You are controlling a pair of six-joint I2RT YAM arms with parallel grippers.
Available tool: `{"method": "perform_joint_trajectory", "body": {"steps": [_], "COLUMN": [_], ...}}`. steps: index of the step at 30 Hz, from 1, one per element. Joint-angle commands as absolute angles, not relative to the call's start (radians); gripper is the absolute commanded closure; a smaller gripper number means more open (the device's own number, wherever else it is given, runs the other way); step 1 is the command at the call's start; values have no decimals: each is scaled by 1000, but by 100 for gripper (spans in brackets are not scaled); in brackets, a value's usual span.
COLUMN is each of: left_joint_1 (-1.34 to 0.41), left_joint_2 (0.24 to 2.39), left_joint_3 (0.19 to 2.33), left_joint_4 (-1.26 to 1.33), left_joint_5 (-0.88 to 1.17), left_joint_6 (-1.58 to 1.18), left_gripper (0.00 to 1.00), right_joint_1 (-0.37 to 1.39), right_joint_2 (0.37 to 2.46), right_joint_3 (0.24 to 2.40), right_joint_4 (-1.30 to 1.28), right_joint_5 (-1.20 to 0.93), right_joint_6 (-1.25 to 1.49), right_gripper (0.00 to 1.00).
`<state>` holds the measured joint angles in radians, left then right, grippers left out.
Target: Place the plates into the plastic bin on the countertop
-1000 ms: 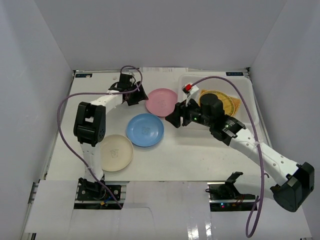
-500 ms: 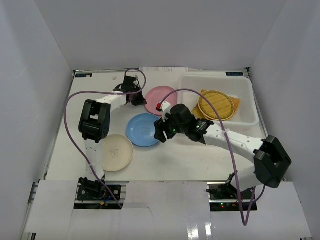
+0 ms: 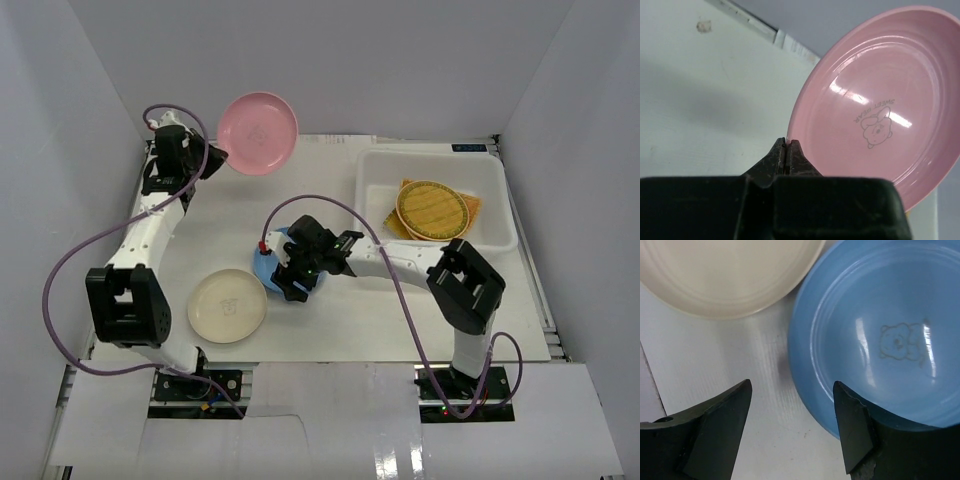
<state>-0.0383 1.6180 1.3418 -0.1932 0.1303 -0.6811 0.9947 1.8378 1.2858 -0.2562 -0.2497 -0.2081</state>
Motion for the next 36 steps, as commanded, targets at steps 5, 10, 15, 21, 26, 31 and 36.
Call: {"method": "perform_joint_trajectory", "body": {"steps": [5,10,15,21,26,31,36], "left_joint_1": [-35,-28,-15,-12,-12,-12,-15], "left_joint_2": [1467,1398,1299,1187,1117,1074,1069], "left_joint_3": [1267,1232,1243,1287,1325,1396,1417], "left_joint_4": [-117,-110,-106,-115,-130,-147,-135], "left_joint_5": [213,230,236,226,213,244,334], "left_joint_6": [-759,-767,-778,-779,-775,-781,-827], "left_gripper": [100,100,100,100,100,100,100], "right_joint_1": [1037,1038,1037,1037,1037,1034,916], "right_joint_2": [1916,1963,1919,1813,1666,1510,1436], "right_joint_3": [1321,1335,1293,1287,1315,1347,1342], "right_joint_4": [-348,-310,-207,-138,-101,-51,-48], "right_joint_5": [-307,-210,-164,-103,-55,84,172], "right_joint_6": [-290,-301,-301,-318,-314,-344,-382], "right_gripper": [29,57,85,92,92,92,92]}}
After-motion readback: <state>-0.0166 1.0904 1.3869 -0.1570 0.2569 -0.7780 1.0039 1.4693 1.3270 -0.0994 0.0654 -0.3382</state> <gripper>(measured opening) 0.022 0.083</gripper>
